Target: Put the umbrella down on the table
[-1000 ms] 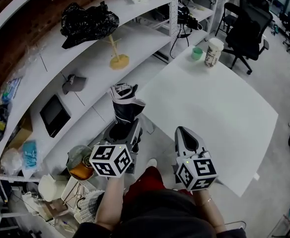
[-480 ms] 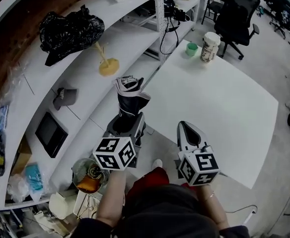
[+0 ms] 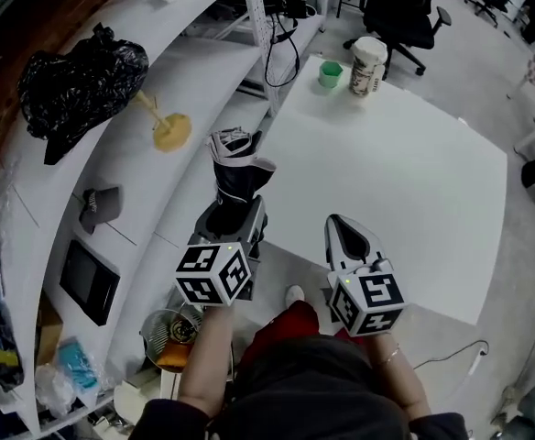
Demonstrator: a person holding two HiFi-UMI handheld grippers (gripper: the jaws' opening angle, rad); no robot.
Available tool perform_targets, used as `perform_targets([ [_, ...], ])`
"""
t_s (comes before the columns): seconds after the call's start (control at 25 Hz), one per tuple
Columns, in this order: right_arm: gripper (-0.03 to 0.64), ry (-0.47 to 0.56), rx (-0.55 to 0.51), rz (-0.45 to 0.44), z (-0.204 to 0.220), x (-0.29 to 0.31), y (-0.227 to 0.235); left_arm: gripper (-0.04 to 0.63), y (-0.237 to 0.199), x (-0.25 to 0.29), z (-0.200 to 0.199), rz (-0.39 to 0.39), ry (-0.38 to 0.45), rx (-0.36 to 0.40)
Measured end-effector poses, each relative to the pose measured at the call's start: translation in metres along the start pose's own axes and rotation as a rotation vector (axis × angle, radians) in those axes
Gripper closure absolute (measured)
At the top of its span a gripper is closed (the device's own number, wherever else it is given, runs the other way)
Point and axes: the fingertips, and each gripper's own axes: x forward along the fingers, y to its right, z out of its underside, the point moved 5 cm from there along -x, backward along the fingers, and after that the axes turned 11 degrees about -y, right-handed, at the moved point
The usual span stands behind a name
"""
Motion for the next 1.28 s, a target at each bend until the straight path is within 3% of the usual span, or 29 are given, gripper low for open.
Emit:
perform_targets([
  [0.56, 0.598, -0.063, 0.041, 0.069, 0.002, 0.047, 0.024, 0.37, -0.001, 0.08, 0.001, 0.081, -0.118, 0.039],
  [1.28, 0.598, -0.142, 0.067, 0.058, 0.013, 0.103, 0.037, 0.37, -0.009, 0.137, 0.02, 0.08, -0.22, 0.059],
])
